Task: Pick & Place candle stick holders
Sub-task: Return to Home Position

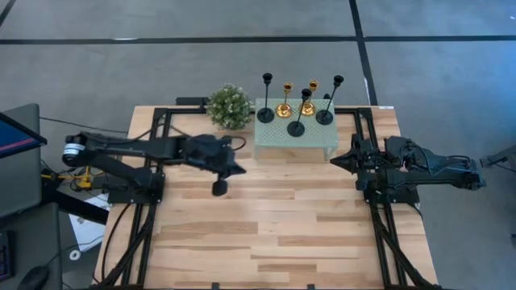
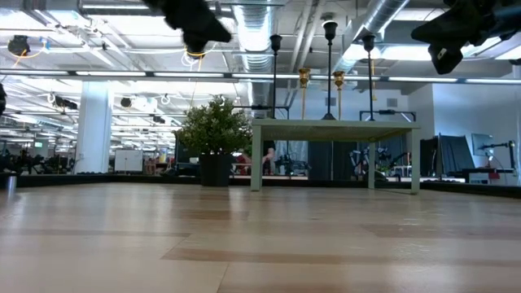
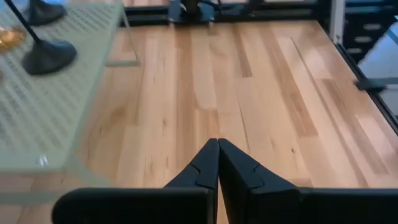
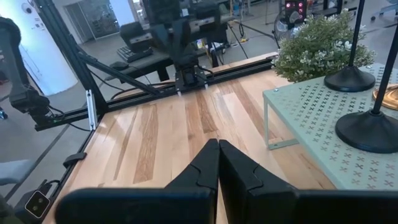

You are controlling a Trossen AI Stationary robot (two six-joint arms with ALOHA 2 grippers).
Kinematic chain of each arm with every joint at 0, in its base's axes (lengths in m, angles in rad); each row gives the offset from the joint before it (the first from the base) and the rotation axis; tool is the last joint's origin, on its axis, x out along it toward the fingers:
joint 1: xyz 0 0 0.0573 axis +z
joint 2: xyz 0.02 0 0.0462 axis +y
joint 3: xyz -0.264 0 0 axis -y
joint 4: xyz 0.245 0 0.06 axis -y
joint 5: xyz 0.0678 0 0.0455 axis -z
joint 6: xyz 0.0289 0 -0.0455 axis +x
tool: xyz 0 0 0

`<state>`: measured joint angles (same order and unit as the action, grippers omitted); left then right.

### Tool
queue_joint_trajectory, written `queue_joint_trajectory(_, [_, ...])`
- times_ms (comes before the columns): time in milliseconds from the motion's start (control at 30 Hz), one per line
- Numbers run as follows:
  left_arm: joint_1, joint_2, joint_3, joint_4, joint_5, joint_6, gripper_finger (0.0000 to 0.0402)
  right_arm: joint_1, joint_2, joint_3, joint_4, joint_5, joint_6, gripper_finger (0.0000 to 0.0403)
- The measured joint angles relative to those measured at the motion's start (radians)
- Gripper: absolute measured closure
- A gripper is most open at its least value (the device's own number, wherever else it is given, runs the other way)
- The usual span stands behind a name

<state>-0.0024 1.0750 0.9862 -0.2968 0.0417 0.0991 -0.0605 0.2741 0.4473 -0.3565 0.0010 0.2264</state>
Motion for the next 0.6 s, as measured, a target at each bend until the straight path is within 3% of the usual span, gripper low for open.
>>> queue_joint_trajectory(300, [-0.025,-0.166,-0.170,0.011,-0.003,-0.010,0.0394,0.000,0.000,0.000,-0.005,0.000,0.001,0.0403])
queue_joint_trajectory(600, [-0.024,-0.179,-0.187,0.032,-0.008,0.054,0.0391,0.000,0.000,0.000,-0.027,0.000,-0.039,0.0403])
